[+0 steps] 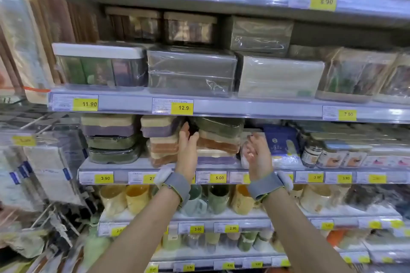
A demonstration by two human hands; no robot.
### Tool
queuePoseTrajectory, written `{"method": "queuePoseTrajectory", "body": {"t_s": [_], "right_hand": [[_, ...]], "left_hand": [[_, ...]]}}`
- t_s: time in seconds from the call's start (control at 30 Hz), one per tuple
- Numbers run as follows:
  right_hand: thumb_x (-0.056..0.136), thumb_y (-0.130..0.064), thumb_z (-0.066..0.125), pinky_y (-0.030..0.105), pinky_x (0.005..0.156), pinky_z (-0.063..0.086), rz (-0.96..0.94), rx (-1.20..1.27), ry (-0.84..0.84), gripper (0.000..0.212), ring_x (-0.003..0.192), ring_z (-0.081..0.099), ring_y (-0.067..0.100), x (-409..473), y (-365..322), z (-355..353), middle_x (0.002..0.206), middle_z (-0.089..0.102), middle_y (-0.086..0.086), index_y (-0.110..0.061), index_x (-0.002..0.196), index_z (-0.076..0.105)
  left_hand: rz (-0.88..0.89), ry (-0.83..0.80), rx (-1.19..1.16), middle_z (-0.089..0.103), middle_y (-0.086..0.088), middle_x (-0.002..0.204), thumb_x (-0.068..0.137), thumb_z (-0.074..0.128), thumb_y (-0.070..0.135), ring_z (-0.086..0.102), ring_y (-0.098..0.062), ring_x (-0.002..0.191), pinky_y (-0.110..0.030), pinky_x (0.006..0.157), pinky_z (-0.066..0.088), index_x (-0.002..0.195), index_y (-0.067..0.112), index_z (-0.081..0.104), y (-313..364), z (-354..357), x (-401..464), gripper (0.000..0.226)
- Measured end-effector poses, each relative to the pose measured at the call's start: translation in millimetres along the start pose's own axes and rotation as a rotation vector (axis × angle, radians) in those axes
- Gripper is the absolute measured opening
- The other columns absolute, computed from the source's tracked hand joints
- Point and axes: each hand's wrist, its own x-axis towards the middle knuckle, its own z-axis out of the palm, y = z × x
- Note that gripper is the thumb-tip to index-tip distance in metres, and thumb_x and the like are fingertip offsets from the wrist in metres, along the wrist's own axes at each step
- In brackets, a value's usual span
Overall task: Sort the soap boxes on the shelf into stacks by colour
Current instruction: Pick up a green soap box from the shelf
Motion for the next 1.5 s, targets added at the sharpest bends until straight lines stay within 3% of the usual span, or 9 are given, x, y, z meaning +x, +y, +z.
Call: {"method": "queuePoseTrajectory", "body": {"t_s": [0.17,0.4,0.53,0.73,0.97,1.07,1.17,1.33,1.5], "right_hand": [[0.091,-0.014,0.057,0.016,0.072,0.044,-0.077,-0.141,-0.104,0.030,0.084,0.056,0.003,2,3,12,0.098,0.059,-0.009,-0.020,0.120,0.053],[0.089,-0.014,0.063,0.032,0.107,0.041,-0.178,-0.295,-0.202,0.058,0.131,0.047,0.017,2,6,11,0.137,0.053,0.000,-0.025,0.141,0.042],[0.090,-0.008,0.061,0.033,0.113,0.036,-0.182,-0.317,-0.241,0.060,0.134,0.044,0.012,1,7,12,0.145,0.048,-0.003,-0.028,0.143,0.039],[0.089,-0.002,0.060,0.024,0.104,0.042,-0.179,-0.318,-0.237,0.062,0.125,0.052,0.009,4,8,15,0.141,0.052,0.000,-0.022,0.143,0.039],[0.080,-0.012,0.067,0.044,0.114,0.035,-0.163,-0.255,-0.205,0.061,0.132,0.047,0.017,12,9,14,0.141,0.053,0.002,-0.023,0.136,0.049],[0.074,-0.020,0.070,0.048,0.114,0.034,-0.192,-0.255,-0.217,0.064,0.133,0.045,0.027,9,7,13,0.141,0.052,0.010,-0.022,0.135,0.049],[0.078,-0.018,0.067,0.049,0.113,0.034,-0.249,-0.259,-0.235,0.060,0.132,0.046,0.029,2,3,8,0.141,0.052,0.013,-0.019,0.135,0.049],[0.092,0.002,0.054,0.032,0.110,0.041,-0.287,-0.238,-0.252,0.048,0.129,0.051,0.011,-10,4,-3,0.138,0.056,0.003,-0.013,0.137,0.046],[0.092,-0.001,0.054,0.013,0.085,0.049,-0.245,-0.203,-0.234,0.046,0.112,0.055,-0.013,-24,8,-12,0.125,0.056,-0.020,-0.021,0.134,0.049]], "left_hand": [[-0.059,-0.024,0.017,0.034,0.008,0.153,0.104,0.038,0.031,0.029,-0.011,0.139,-0.025,0.107,0.021,0.155,0.027,0.024,1,3,20,0.053],[-0.120,-0.021,0.030,0.032,0.004,0.159,0.102,0.035,0.045,0.029,-0.023,0.146,-0.049,0.120,0.022,0.154,0.035,0.023,-1,7,38,0.055],[-0.127,-0.003,0.033,0.031,0.004,0.160,0.099,0.033,0.054,0.025,-0.025,0.148,-0.050,0.122,0.016,0.154,0.037,0.024,-1,8,43,0.059],[-0.236,0.052,-0.059,0.039,0.007,0.156,0.060,0.043,0.087,0.030,-0.024,0.146,-0.050,0.120,0.021,0.145,0.043,0.039,-14,9,57,0.096],[-0.211,-0.016,-0.109,0.037,0.009,0.157,0.070,0.046,0.076,0.033,-0.016,0.144,-0.039,0.119,0.023,0.151,0.032,0.036,-3,7,50,0.092],[-0.120,0.021,-0.059,0.057,0.002,0.136,0.098,0.047,0.038,0.049,-0.022,0.131,-0.039,0.109,0.038,0.137,0.024,0.050,1,6,37,0.042],[0.015,-0.051,-0.045,0.056,0.009,0.134,0.099,0.048,0.011,0.047,-0.014,0.133,-0.034,0.114,0.036,0.131,0.033,0.049,-1,0,25,0.038],[0.137,-0.173,0.010,0.049,0.007,0.140,0.098,0.041,-0.005,0.041,-0.008,0.137,-0.025,0.111,0.034,0.143,0.019,0.042,-1,-9,2,0.051],[0.173,-0.139,0.037,0.059,0.011,0.134,0.099,0.043,-0.002,0.055,0.008,0.121,-0.014,0.101,0.045,0.136,0.020,0.053,-4,-23,-19,0.044]]}}
